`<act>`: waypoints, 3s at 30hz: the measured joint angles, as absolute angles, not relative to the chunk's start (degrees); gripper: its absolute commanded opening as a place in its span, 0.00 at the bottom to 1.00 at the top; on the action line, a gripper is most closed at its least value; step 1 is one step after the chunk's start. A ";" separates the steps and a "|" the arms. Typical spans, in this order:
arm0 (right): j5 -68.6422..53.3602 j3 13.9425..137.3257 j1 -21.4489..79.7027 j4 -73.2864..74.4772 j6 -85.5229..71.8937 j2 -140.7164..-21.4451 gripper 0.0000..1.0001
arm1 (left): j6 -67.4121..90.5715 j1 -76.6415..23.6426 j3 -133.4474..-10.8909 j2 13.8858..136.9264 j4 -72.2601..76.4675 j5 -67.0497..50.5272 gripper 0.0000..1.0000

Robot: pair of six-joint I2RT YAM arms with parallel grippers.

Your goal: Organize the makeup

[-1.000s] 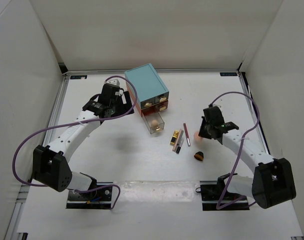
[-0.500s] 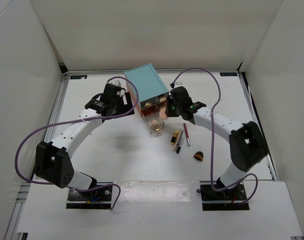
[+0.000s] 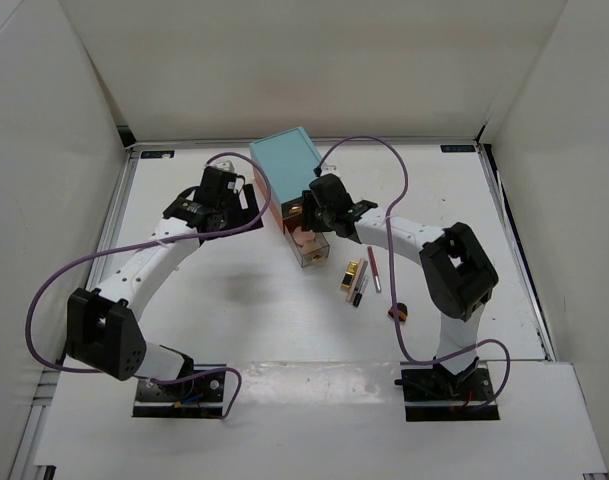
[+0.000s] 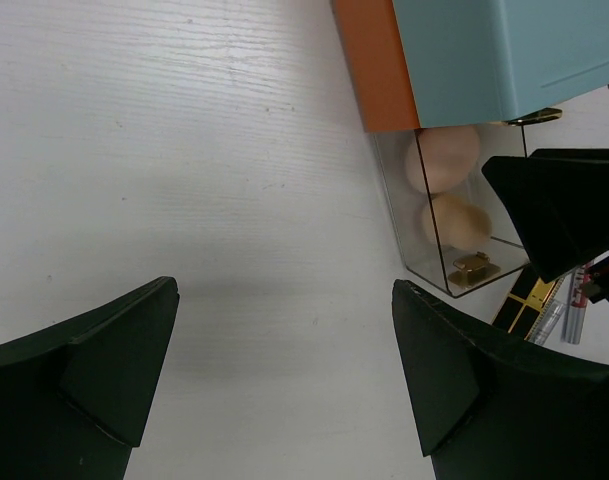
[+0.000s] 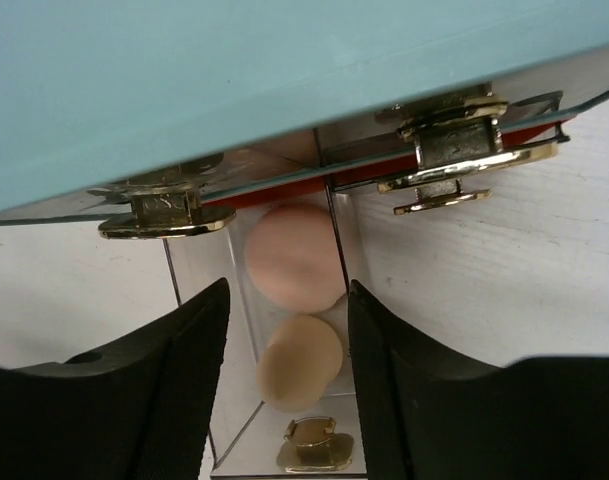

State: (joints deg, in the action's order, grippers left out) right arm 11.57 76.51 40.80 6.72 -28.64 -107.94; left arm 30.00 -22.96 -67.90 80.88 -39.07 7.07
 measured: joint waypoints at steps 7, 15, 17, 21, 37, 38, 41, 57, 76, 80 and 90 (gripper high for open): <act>12.93 75.20 41.06 7.09 -27.88 -105.56 0.65 | 29.98 -22.61 -67.90 80.62 -39.00 7.07 0.98; 18.31 61.41 40.10 16.75 -31.55 -84.84 0.70 | 30.02 -22.61 -66.94 80.25 -37.91 6.04 0.98; 19.33 56.86 38.17 21.26 -34.41 -80.07 0.71 | 30.02 -22.61 -66.54 80.25 -37.69 5.45 0.98; 21.50 47.22 35.20 31.48 -40.56 -71.99 0.70 | 30.04 -22.61 -66.13 80.34 -37.32 4.86 0.98; 20.51 32.03 33.32 37.47 -50.15 -65.23 0.55 | 30.50 -23.86 -64.86 80.34 -37.01 3.79 0.98; 20.38 32.03 33.30 36.82 -50.13 -65.89 0.55 | 30.52 -23.86 -64.86 80.36 -37.04 3.79 0.98; 19.66 32.03 33.06 35.03 -50.06 -66.98 0.47 | 30.57 -23.94 -64.84 80.27 -37.01 3.79 0.98; 18.94 31.35 32.95 33.87 -48.62 -62.92 0.24 | 31.16 -24.16 -62.30 77.34 -37.32 3.81 0.98; 7.22 67.00 38.22 9.85 -30.89 -94.78 0.27 | 30.92 -24.23 -65.23 77.47 -38.83 5.72 0.98; 6.31 73.47 39.38 5.56 -30.00 -101.95 0.40 | 30.92 -24.23 -65.65 77.47 -39.09 6.04 0.98; 6.44 76.36 39.97 4.08 -29.61 -107.94 0.72 | 31.11 -24.23 -69.87 79.57 -40.32 7.49 0.98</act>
